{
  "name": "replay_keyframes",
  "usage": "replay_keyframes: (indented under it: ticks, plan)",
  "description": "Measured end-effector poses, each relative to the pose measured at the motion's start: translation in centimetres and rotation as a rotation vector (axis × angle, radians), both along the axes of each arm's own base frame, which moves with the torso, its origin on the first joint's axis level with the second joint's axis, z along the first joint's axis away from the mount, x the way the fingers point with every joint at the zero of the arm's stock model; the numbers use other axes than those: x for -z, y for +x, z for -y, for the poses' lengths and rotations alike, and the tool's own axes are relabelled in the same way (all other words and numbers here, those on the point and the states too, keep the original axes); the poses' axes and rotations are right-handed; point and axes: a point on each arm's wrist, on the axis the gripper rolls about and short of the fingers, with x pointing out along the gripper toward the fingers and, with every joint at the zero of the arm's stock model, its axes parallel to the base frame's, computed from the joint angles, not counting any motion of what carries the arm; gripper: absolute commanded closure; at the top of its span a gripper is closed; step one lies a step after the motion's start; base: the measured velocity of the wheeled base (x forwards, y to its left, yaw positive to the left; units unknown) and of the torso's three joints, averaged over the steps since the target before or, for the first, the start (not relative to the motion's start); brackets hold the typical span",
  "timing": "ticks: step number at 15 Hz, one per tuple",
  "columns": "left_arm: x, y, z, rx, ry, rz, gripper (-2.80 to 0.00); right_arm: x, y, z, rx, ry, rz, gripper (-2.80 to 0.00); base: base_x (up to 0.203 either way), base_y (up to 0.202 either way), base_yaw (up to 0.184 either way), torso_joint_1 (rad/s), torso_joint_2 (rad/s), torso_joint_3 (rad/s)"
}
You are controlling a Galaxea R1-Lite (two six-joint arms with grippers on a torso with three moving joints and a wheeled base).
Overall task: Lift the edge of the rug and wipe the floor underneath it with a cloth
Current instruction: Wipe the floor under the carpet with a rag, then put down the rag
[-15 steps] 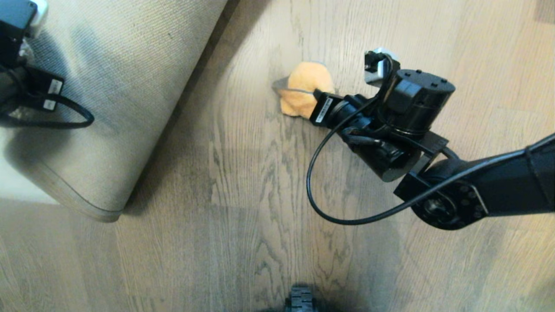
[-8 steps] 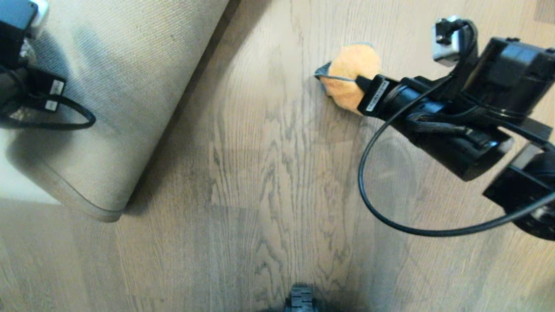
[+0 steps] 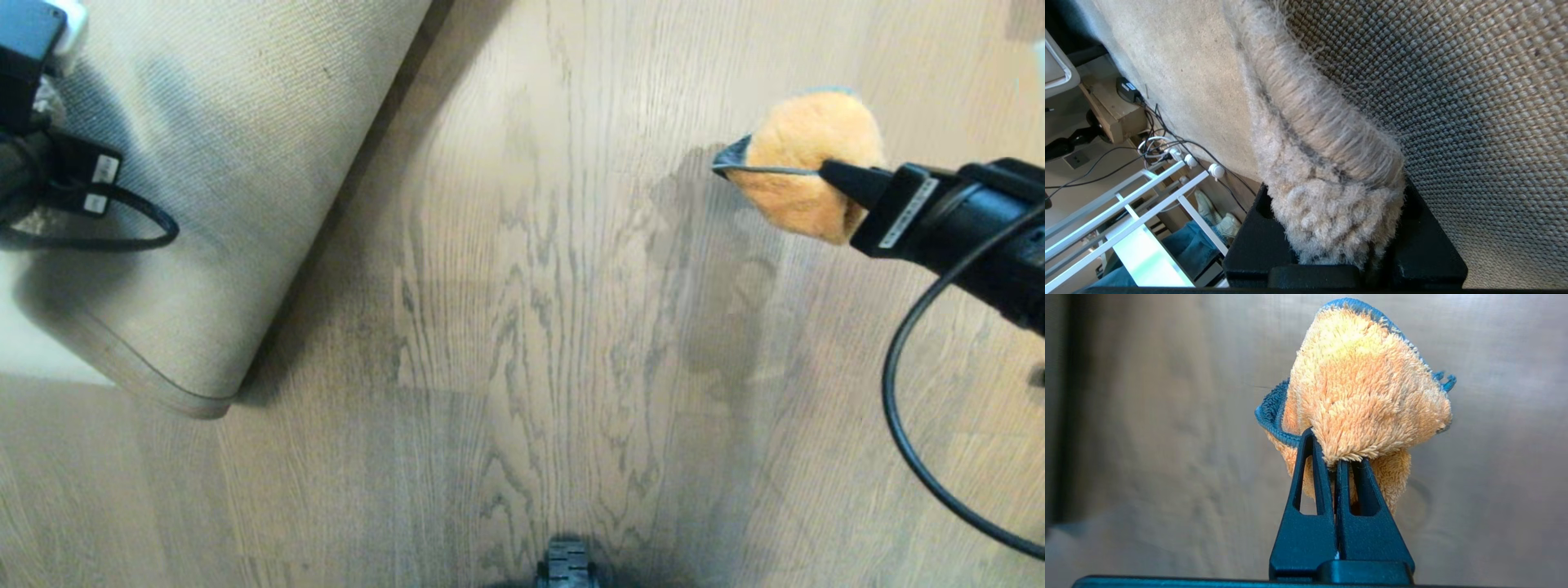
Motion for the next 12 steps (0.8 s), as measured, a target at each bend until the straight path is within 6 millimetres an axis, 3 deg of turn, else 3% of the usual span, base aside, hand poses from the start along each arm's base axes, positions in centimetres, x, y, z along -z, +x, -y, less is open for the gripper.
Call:
replay_keyframes:
  ticks: [6,12]
  plan:
    - [0.2,-0.5,0.0,0.002,0.0,-0.002,0.0,0.8,-1.9,6.1,0.251,-0.04,-0.022,0.0,0.0,0.0,0.0,0.0,0.0,0.0]
    - [0.2,-0.5,0.0,0.001,-0.001,-0.002,0.0,3.5,-2.9,13.2,0.608,-0.117,-0.135,0.0,0.0,0.0,0.0,0.0,0.0,0.0]
